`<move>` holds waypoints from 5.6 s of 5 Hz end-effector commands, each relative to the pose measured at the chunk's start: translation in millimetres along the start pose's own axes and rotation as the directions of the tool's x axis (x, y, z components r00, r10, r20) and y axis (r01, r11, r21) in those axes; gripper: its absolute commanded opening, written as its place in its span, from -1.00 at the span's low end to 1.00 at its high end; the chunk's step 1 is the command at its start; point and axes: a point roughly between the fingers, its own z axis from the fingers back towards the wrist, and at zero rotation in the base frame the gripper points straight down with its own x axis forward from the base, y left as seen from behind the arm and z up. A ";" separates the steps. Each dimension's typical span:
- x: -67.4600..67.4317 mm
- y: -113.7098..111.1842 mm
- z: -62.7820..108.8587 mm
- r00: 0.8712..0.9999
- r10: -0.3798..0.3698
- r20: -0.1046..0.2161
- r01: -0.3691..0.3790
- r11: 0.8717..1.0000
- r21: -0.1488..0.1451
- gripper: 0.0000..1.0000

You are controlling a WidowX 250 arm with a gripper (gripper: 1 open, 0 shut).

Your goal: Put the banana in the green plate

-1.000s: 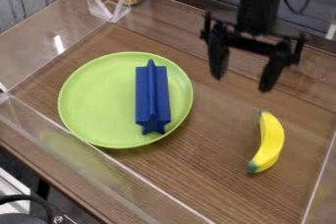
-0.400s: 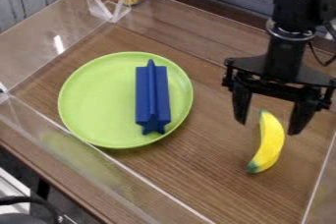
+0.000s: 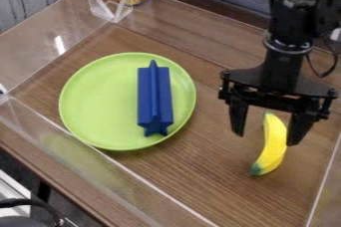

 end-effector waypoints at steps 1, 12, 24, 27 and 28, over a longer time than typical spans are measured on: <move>4.6 1.4 15.5 0.997 -0.053 0.047 0.055 0.998 -0.038 1.00; 26.5 -38.9 -34.8 0.989 0.099 0.114 -0.093 0.994 -0.063 1.00; 26.3 89.5 53.0 0.988 0.045 0.148 -0.046 0.999 0.002 -1.00; 20.0 89.0 25.6 0.988 -0.035 0.149 0.031 0.999 0.030 -1.00; 24.2 84.5 29.4 0.988 -0.007 0.157 0.002 0.999 0.033 -1.00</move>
